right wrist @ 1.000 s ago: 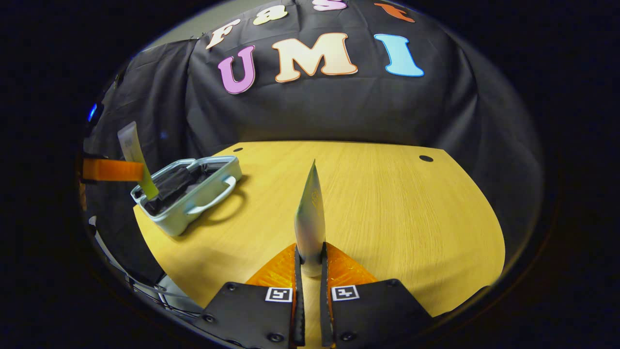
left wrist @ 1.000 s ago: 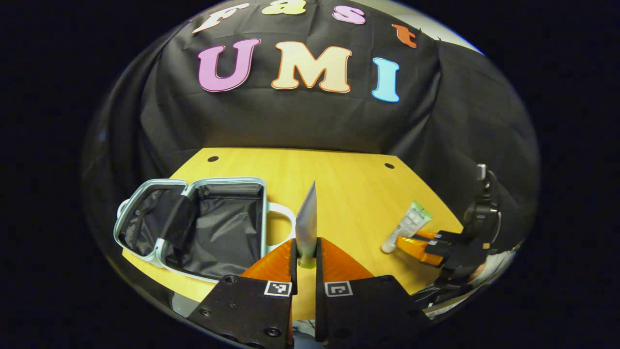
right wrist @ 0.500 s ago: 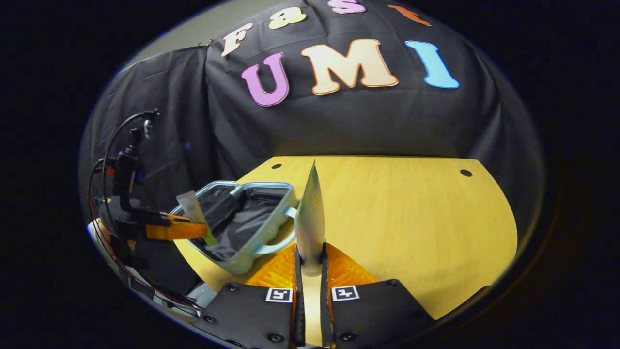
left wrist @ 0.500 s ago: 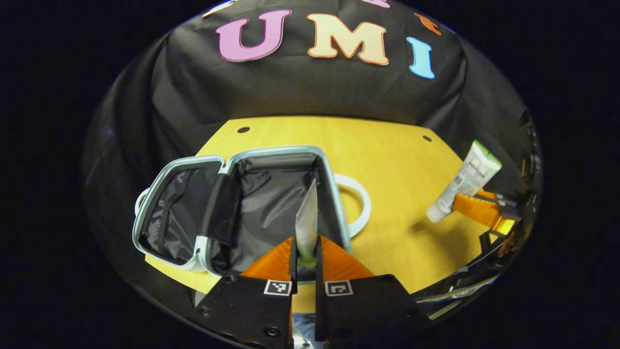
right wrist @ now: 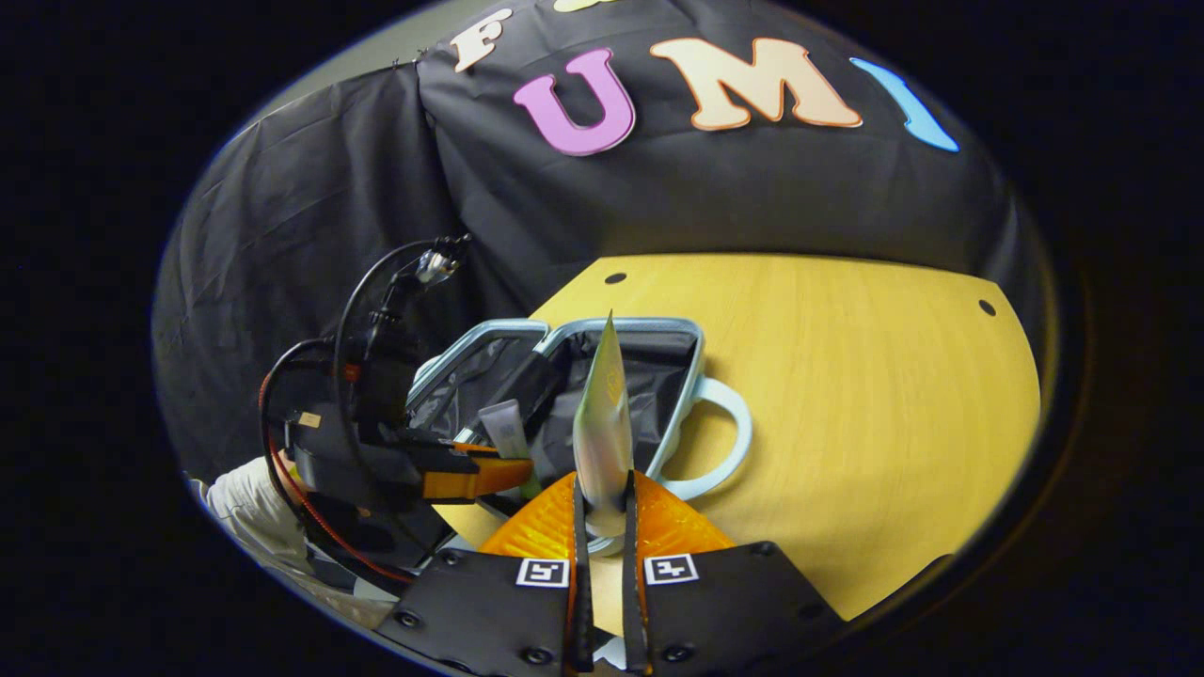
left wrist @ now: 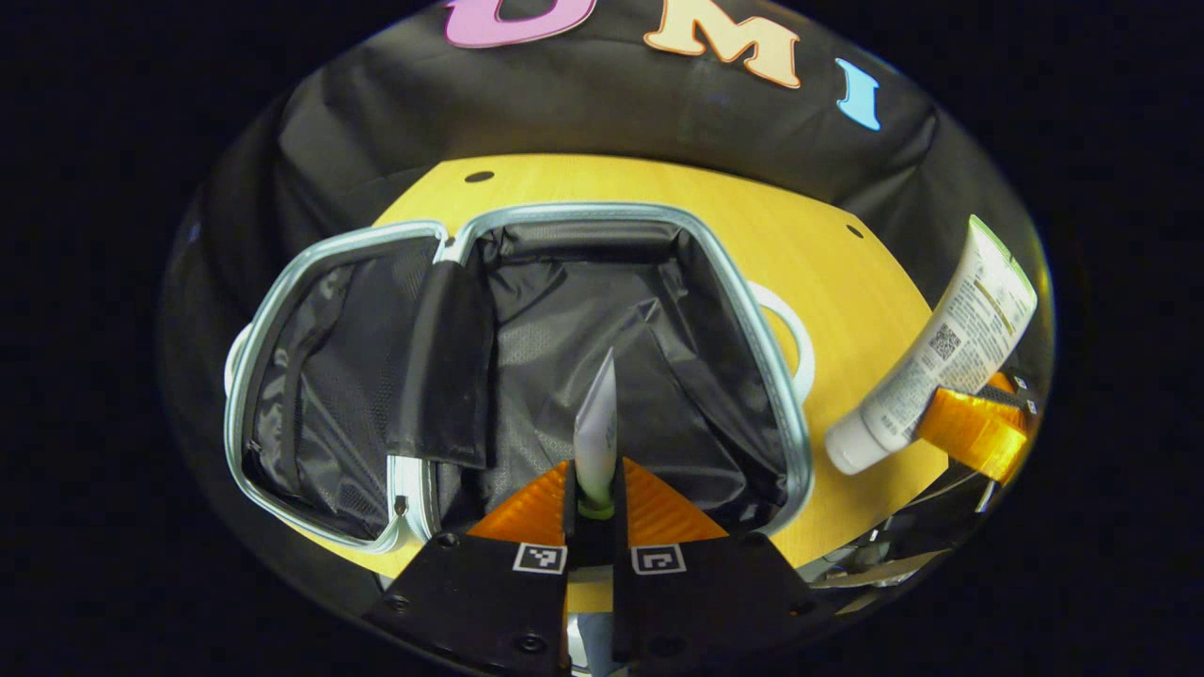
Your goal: First open the suitcase, pack the skin care products into it, and then close the suitcase.
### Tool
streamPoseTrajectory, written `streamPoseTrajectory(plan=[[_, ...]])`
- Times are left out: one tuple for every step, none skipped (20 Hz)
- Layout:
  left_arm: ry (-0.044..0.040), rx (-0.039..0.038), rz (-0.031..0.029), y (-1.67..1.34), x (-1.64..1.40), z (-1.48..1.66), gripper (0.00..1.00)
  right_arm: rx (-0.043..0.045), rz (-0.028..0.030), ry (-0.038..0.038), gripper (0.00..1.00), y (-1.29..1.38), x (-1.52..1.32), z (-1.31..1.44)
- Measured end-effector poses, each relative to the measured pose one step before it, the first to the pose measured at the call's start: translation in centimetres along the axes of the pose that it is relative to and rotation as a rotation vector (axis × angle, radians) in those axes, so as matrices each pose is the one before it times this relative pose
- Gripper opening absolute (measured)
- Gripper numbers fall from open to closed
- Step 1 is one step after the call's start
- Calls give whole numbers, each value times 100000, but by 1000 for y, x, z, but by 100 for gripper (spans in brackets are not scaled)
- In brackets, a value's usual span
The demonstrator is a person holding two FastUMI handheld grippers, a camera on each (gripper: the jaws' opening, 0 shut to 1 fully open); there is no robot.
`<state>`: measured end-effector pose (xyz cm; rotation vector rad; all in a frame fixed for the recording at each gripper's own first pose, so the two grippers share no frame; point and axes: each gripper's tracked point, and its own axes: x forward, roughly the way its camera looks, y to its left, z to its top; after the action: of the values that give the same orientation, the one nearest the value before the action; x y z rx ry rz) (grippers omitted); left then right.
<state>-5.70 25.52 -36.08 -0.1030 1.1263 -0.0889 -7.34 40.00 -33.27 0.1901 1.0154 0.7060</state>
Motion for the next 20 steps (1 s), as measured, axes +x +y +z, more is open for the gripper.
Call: streamPoseTrajectory(plan=[[-918,235,84,495,187,289,11,441,53,2552,19,605,762,-597],[-2091,1249,-1039,235,113,461,14,436,-422,1545,14,658,754,-428],[-1471,1495,-2641,-229,-216,451,20,517,-872,1352,15,502,788,-301],[-1085,1028,-2752,-290,-226,448,22,803,-923,1645,15,380,627,-540],[-1860,1420,-3183,-319,-403,580,41,1218,-555,1712,15,338,487,-422],[-1741,1267,-515,118,-343,722,60,1212,-136,2191,15,577,867,-630],[-2467,1021,-689,306,-443,714,79,1277,-356,2063,15,329,1084,-404],[-2403,129,-74,522,-481,770,83,922,-977,1259,15,64,1006,-92],[-1372,-290,-400,530,-335,522,84,516,-1656,623,15,-264,615,-65],[-1833,-410,656,910,-355,616,84,-157,-1358,862,17,11,278,-337],[-1355,-269,1102,1026,-276,518,85,-401,-1032,502,17,84,243,-71],[-612,-488,1950,1374,-466,400,86,22,-979,-476,20,297,227,17],[-1268,-430,1740,918,-854,529,87,759,-452,-845,18,142,65,282],[-774,-447,2121,1583,-598,318,86,1680,634,-3072,24,203,137,928],[-827,-518,1945,1727,-194,304,88,2002,751,-3850,31,444,184,1076],[-480,-755,2211,1908,7,229,88,1009,343,-3818,48,228,-28,1301],[-877,-1113,2283,1801,-47,309,89,-291,-1329,-3229,65,-74,-17,1320],[-688,-1511,2442,1825,-40,381,89,-664,-527,-2902,83,127,281,507],[-928,-1724,2100,1642,-58,423,89,-1105,-1874,-3128,100,-341,-257,997],[-1037,-1636,2388,1437,49,471,91,-1284,-1315,-2841,98,-204,-365,859]])
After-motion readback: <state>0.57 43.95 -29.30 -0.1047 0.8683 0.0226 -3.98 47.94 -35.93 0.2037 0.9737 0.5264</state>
